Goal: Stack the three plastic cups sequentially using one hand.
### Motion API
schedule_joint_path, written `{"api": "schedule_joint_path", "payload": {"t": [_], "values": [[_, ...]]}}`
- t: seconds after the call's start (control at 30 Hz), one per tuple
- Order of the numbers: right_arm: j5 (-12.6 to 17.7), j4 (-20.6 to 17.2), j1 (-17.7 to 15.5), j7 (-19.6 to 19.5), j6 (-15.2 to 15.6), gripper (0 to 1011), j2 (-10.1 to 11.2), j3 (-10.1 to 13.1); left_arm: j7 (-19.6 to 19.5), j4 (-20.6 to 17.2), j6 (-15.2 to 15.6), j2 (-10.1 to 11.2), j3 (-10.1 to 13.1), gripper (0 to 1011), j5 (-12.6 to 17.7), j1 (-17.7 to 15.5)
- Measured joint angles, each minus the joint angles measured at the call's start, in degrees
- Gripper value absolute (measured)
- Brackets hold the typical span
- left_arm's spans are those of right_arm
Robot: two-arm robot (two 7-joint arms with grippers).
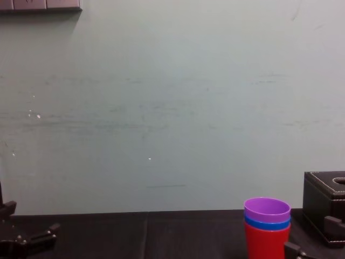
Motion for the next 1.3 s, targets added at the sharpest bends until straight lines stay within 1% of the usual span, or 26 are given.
{"api": "schedule_joint_path", "payload": {"t": [0.1, 1.3], "values": [[-0.43, 0.04, -0.07, -0.03, 0.26, 1003, -0.38, 0.31, 0.00, 0.00, 0.00, 0.00, 0.00, 1005, 0.00, 0.00], [-0.27, -0.04, -0.12, -0.06, 0.13, 1002, -0.19, 0.18, 0.00, 0.00, 0.00, 0.00, 0.00, 1005, 0.00, 0.00]]}}
